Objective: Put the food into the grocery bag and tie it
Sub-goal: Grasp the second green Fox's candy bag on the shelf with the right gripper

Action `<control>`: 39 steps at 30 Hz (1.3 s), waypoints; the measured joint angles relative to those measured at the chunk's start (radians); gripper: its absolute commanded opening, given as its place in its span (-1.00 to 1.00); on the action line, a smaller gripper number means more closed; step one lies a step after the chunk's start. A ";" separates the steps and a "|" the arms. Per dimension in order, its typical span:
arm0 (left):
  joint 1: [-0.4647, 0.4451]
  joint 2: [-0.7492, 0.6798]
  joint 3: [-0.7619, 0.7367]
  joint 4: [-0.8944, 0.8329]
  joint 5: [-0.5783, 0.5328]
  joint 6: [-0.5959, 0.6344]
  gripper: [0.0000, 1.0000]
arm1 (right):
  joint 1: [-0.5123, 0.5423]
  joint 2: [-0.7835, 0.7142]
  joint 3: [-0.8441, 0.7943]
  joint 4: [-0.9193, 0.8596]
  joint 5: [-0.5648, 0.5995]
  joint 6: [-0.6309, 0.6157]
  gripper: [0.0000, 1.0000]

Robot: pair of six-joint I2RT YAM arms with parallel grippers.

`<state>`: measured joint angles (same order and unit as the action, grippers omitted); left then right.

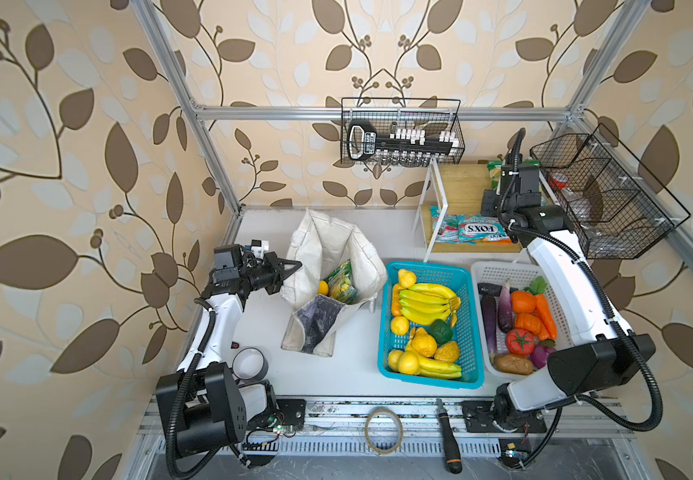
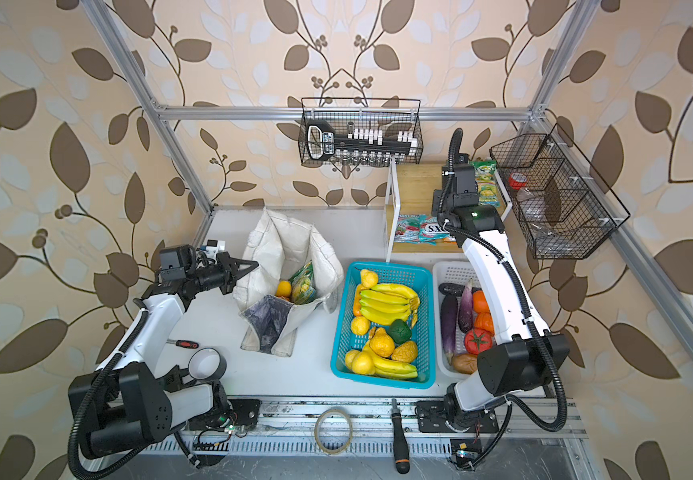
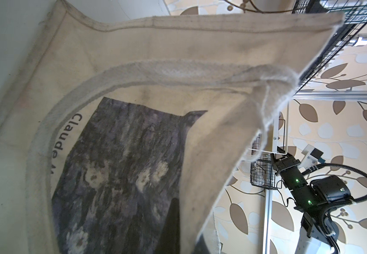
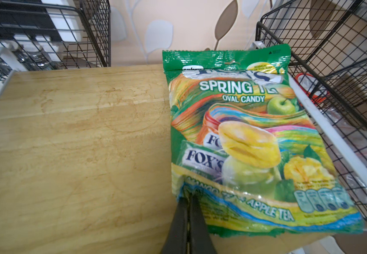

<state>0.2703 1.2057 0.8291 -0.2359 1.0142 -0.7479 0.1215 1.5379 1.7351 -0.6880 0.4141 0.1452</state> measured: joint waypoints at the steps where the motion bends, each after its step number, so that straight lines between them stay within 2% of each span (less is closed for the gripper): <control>1: 0.000 0.000 0.000 0.000 0.000 -0.003 -1.00 | -0.002 -0.002 0.001 -0.001 -0.013 0.003 -1.00; 8: 0.006 0.000 -0.001 0.001 0.001 -0.014 -1.00 | 0.019 -0.018 0.032 -0.065 -0.101 0.027 -1.00; 16: 0.006 0.000 -0.001 0.003 0.004 -0.019 -1.00 | 0.095 -0.052 0.048 -0.152 -0.126 0.030 -1.00; 19: 0.006 0.000 -0.001 0.006 0.005 -0.022 -1.00 | 0.072 -0.058 0.048 -0.166 -0.126 0.034 -0.70; 25: 0.006 0.000 -0.006 0.020 0.008 -0.029 -1.00 | 0.067 -0.061 0.048 -0.169 -0.108 0.045 -0.32; 39: 0.006 0.000 -0.012 0.031 0.011 -0.040 -1.00 | 0.090 -0.069 0.039 -0.126 0.001 0.021 -0.30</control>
<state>0.2768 1.2057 0.8169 -0.2047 1.0248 -0.7879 0.2111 1.4693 1.7737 -0.8139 0.4149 0.1665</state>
